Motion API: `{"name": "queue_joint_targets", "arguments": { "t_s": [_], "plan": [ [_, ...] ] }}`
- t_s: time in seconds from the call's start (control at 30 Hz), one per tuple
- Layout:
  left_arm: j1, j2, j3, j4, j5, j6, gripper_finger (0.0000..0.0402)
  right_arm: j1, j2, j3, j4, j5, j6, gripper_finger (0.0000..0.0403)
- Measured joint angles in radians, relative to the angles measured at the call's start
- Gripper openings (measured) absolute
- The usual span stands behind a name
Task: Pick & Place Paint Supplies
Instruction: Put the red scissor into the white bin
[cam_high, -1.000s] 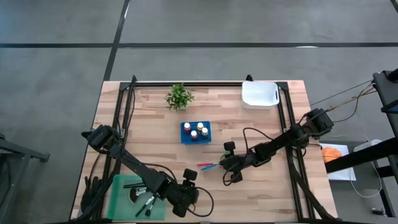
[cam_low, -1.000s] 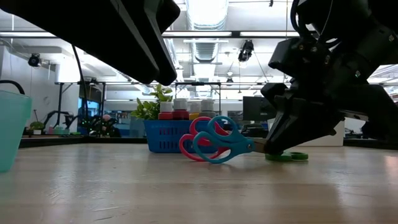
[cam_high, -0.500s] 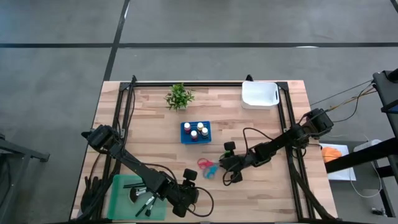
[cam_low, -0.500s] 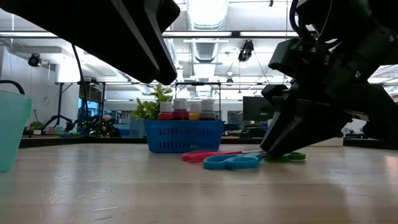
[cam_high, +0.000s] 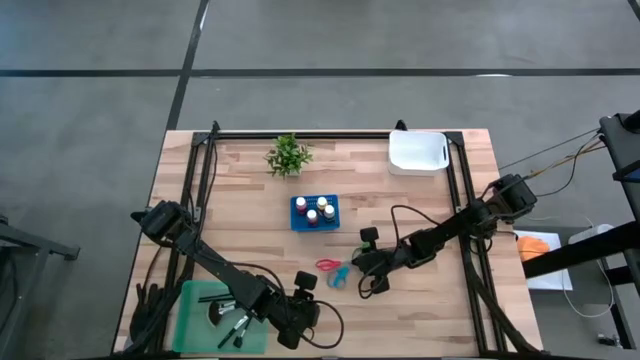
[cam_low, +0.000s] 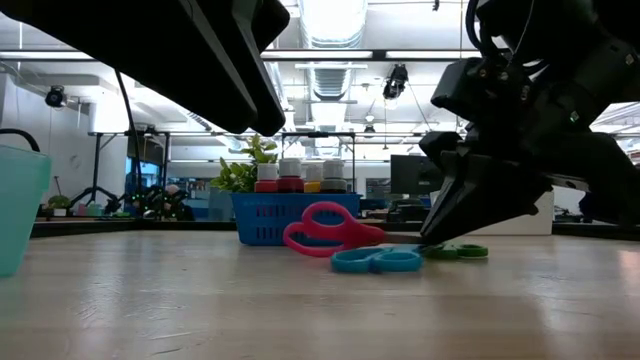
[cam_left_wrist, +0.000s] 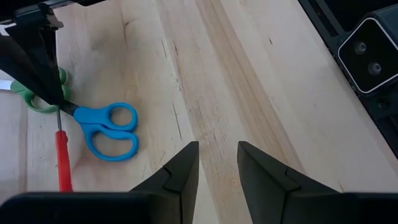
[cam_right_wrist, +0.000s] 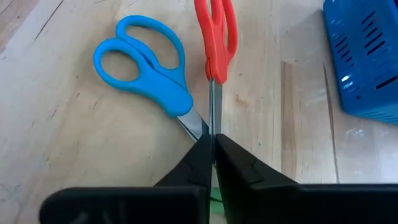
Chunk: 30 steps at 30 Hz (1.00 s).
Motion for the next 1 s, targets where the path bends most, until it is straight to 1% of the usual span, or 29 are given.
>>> {"name": "queue_joint_targets", "arguments": {
  "t_s": [0.23,0.43,0.63,0.83,1.0],
  "plan": [
    [0.000,0.000,0.000,0.000,0.000,0.000,0.0118,0.006,0.000,0.000,0.003,0.008,-0.021,0.0008],
    [0.000,0.000,0.000,0.000,0.000,0.000,0.0118,0.028,-0.004,0.006,-0.011,0.051,-0.037,0.0008],
    [0.000,0.000,0.000,0.000,0.000,0.000,0.0118,0.046,-0.016,0.029,-0.015,0.053,-0.062,0.0007],
    [0.000,0.000,0.000,0.003,-0.002,0.000,0.0118,0.070,-0.022,0.032,-0.058,0.053,-0.034,0.0007],
    [0.002,0.000,0.000,0.012,-0.111,0.000,0.0118,0.077,-0.023,0.032,-0.061,0.053,-0.027,0.0007]
  ]
}}
